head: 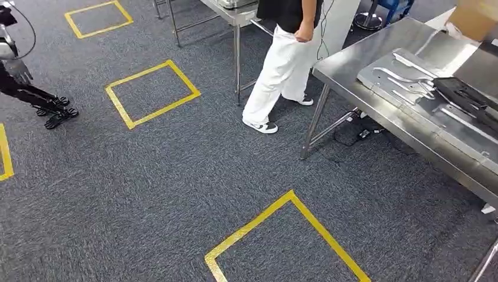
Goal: Take the parts from the cabinet and place them on the table.
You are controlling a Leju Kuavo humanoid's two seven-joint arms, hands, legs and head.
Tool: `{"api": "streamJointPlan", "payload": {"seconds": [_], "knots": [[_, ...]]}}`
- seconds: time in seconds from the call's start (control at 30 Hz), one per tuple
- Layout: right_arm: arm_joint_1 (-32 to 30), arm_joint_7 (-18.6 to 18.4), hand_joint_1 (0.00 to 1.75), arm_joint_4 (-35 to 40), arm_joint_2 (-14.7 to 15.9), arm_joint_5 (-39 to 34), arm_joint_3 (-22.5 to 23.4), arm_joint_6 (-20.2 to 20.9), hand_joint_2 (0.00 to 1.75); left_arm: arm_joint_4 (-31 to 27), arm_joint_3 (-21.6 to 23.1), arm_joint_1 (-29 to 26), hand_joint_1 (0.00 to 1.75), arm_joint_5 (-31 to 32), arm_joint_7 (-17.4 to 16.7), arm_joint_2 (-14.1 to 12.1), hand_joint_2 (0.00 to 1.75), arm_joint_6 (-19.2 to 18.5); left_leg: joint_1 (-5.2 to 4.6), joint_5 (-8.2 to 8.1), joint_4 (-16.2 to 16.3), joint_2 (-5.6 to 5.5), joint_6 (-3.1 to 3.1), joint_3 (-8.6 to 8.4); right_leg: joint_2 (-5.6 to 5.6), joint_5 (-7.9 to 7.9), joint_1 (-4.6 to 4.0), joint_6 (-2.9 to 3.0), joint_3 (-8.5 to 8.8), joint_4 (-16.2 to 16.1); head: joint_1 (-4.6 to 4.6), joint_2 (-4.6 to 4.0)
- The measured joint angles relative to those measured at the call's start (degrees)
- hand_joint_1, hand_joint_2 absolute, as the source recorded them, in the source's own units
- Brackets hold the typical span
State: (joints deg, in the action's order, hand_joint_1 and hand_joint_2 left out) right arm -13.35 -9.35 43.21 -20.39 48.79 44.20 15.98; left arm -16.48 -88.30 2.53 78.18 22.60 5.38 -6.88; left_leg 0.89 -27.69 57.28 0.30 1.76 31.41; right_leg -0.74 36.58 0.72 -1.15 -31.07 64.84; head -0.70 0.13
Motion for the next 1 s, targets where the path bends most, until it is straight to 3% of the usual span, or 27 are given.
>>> {"api": "streamJointPlan", "payload": {"seconds": [0.03, 0.07, 0.1, 0.13, 0.2, 0.37, 0.4, 0.43, 0.47, 0.5, 0.53, 0.57, 0.63, 0.67, 0.7, 0.77, 0.8, 0.83, 0.87, 0.97, 1.0], "knots": [[-0.02, 0.0, 0.0, -0.09, 0.0, 0.13, 0.15, 0.0, 0.0, 0.0, 0.0, 0.14, 0.0, 0.0, 0.02, 0.0, 0.0, 0.0, -0.19, 0.1, 0.01, -0.65, 0.19, 0.17, 0.38, 2.39, 0.0, 0.01, -2.47, 5.13, 0.02, 0.0], [-0.01, 0.0, 0.0, -0.13, 0.0, 0.19, 0.26, 0.0, 0.0, 0.0, 0.02, 0.21, 0.0, 0.02, 0.02, 0.0, 0.0, 0.0, -0.35, 0.15, 0.05, -1.38, 0.26, 0.33, 0.49, 3.69, -0.01, 0.08, -4.61, 9.31, 0.02, 0.0], [0.0, 0.06, 0.0, -0.22, 0.0, 0.39, 0.39, 0.02, 0.0, 0.0, 0.02, 0.13, 0.0, 0.02, 0.0, -0.02, 0.0, 0.02, -0.48, 0.16, 0.12, -2.18, 0.28, 0.32, 0.52, 3.27, -0.03, 0.24, -5.55, 10.92, 0.02, 0.0], [0.02, 0.22, 0.0, -0.35, 0.0, 0.7, 0.55, 0.04, 0.0, 0.0, 0.02, 0.03, 0.0, 0.04, 0.0, -0.02, 0.0, 0.02, -0.58, 0.16, 0.18, -2.92, 0.27, 0.25, 0.55, 1.53, -0.05, 0.43, -5.02, 9.5, 0.02, 0.0], [0.1, 0.57, 0.0, -0.42, 0.0, 1.33, 0.72, 0.04, 0.0, 0.0, 0.02, -0.01, 0.0, 0.04, -0.04, -0.02, 0.0, 0.11, -0.76, 0.14, 0.34, -4.36, 0.24, 0.07, 1.13, -3.34, -0.1, 0.98, -1.83, 2.21, 0.02, 0.0], [0.11, 0.61, 0.0, -0.42, 0.0, 1.44, 0.79, 0.04, 0.0, 0.0, 0.02, -0.01, 0.0, 0.04, -0.09, -0.02, 0.0, 0.11, -0.76, 0.14, 0.35, -4.57, 0.24, 0.03, 1.38, -4.07, -0.12, 1.08, -1.24, 0.9, 0.02, 0.0], [0.18, 0.79, 0.0, -0.5, 0.0, 1.95, 0.98, 0.04, 0.0, 0.02, 0.02, 0.06, 0.0, 0.04, -0.18, 0.0, 0.0, 0.11, -0.76, 0.13, 0.39, -5.41, 0.19, -0.01, 3.95, -6.57, -0.31, 1.77, 1.25, -5.13, 0.02, 0.0], [0.4, 0.92, 0.0, -0.74, 0.09, 2.47, 1.51, 0.06, 0.0, 0.13, 0.02, 0.2, 0.0, 0.02, -0.18, 0.05, 0.0, 0.11, -0.91, 0.13, 0.59, -5.8, -0.11, 0.27, 5.98, -5.95, -0.26, 2.19, 1.61, -6.35, 0.04, 0.0], [1.07, 1.16, 0.0, -1.16, 0.02, 3.43, 1.68, 0.15, 0.0, 0.15, 0.02, 0.12, 0.0, -0.02, -0.35, -0.07, 0.0, 0.07, -0.17, 0.6, 0.26, -7.49, -1.25, 0.92, 4.38, -6.21, -0.82, 2.22, 1.73, -6.8, 0.02, 0.0], [1.27, 1.44, 0.0, -1.49, -0.02, 3.84, 1.84, 0.13, 0.0, 0.17, 0.02, -0.13, 0.0, -0.07, -0.48, -0.15, 0.0, 0.02, -0.26, 0.25, 0.97, -6.17, -1.69, 1.07, 2.57, -7.06, -0.1, 2.9, 2.49, -8.4, 0.02, 0.0], [1.24, 1.6, 0.0, -1.6, -0.02, 3.96, 1.92, 0.13, 0.0, 0.22, 0.02, -0.17, 0.0, -0.02, -0.52, -0.13, 0.0, -0.09, -0.54, -1.29, 2.79, -3.17, -1.96, 1.94, 2.09, -7.11, -0.14, 3.22, 2.73, -8.82, 0.04, 0.0], [1.24, 1.64, 0.0, -1.81, -0.02, 4.0, 2.01, 0.15, 0.0, 0.26, 0.02, 0.04, 0.0, -0.04, -0.55, -0.11, 0.0, -0.09, -0.44, -3.99, 6.93, -1.68, -2.37, 4.04, 1.04, -7.13, -0.25, 3.36, 2.72, -8.82, 0.02, 0.0], [1.21, 1.64, 0.0, -2.14, -0.02, 4.09, 2.25, 0.15, 0.0, 0.28, 0.02, 0.27, 0.0, -0.07, -0.55, -0.11, 0.0, -0.09, 0.0, -7.98, 15.92, -1.0, -3.05, 8.35, -0.86, -6.92, -0.36, 3.52, 2.69, -8.76, 0.04, 0.0], [1.25, 1.62, 0.0, -2.29, -0.02, 4.09, 2.36, 0.15, 0.0, 0.28, 0.02, 0.23, 0.0, -0.07, -0.55, -0.13, 0.0, -0.09, 0.22, -8.19, 18.07, -0.85, -3.34, 9.31, -1.65, -6.81, -0.35, 3.46, 2.74, -8.75, 0.04, 0.0], [1.32, 1.64, 0.0, -2.36, -0.02, 4.09, 2.43, 0.15, 0.0, 0.28, 0.02, 0.05, 0.0, -0.07, -0.55, -0.18, 0.0, -0.09, 0.5, -7.13, 17.34, -0.64, -3.61, 8.87, -2.36, -6.7, -0.3, 3.32, 2.86, -8.73, 0.04, 0.0], [1.35, 1.64, 0.0, -2.54, -0.02, 4.09, 2.45, 0.15, 0.0, 0.28, 0.02, -0.15, 0.0, -0.07, -0.57, -0.24, 0.0, -0.09, 0.99, -2.28, 8.22, 0.3, -4.05, 3.92, -3.72, -6.21, 0.02, 2.71, 3.3, -8.5, 0.04, 0.0], [1.37, 1.64, 0.0, -2.65, -0.02, 4.09, 2.45, 0.15, 0.0, 0.28, 0.02, -0.1, 0.0, -0.07, -0.57, -0.26, 0.0, -0.09, 1.1, -0.14, 2.85, 1.99, -4.3, 0.91, -4.33, -5.86, 0.11, 2.32, 3.5, -8.21, 0.04, 0.0], [1.45, 1.64, 0.0, -2.64, 0.02, 4.09, 2.47, 0.13, 0.0, 0.33, 0.02, 0.07, 0.0, -0.07, -0.57, -0.22, 0.0, -0.07, 0.65, -0.57, 0.84, 3.51, -4.06, -0.18, -4.85, -5.41, -0.29, 1.75, 3.56, -7.91, 0.04, 0.0], [1.47, 1.64, 0.0, -2.71, 0.04, 4.11, 2.54, 0.15, 0.0, 0.39, 0.02, 0.1, 0.0, -0.07, -0.55, -0.22, 0.0, -0.09, 0.55, -0.14, 0.49, 2.52, -3.23, -0.09, -5.16, -5.13, -0.32, 1.33, 3.75, -7.63, 0.0, 0.0], [1.97, 1.7, 0.0, -2.8, 0.07, 4.15, 2.62, 0.13, 0.0, 0.39, 0.02, -0.24, 0.0, -0.07, -0.59, -0.28, 0.0, -0.09, 0.37, -0.26, 0.78, 1.19, -2.04, 0.58, -6.12, -5.17, -0.2, 0.56, 4.14, -7.93, 0.02, 0.0], [2.05, 1.7, 0.0, -2.82, 0.09, 4.17, 2.62, 0.13, 0.0, 0.39, 0.02, -0.25, 0.0, -0.07, -0.59, -0.31, 0.0, -0.09, 0.62, 0.03, 0.35, 0.68, -1.48, 0.08, -5.27, -4.56, 0.12, 0.05, 4.17, -7.65, 0.02, 0.0]]}}
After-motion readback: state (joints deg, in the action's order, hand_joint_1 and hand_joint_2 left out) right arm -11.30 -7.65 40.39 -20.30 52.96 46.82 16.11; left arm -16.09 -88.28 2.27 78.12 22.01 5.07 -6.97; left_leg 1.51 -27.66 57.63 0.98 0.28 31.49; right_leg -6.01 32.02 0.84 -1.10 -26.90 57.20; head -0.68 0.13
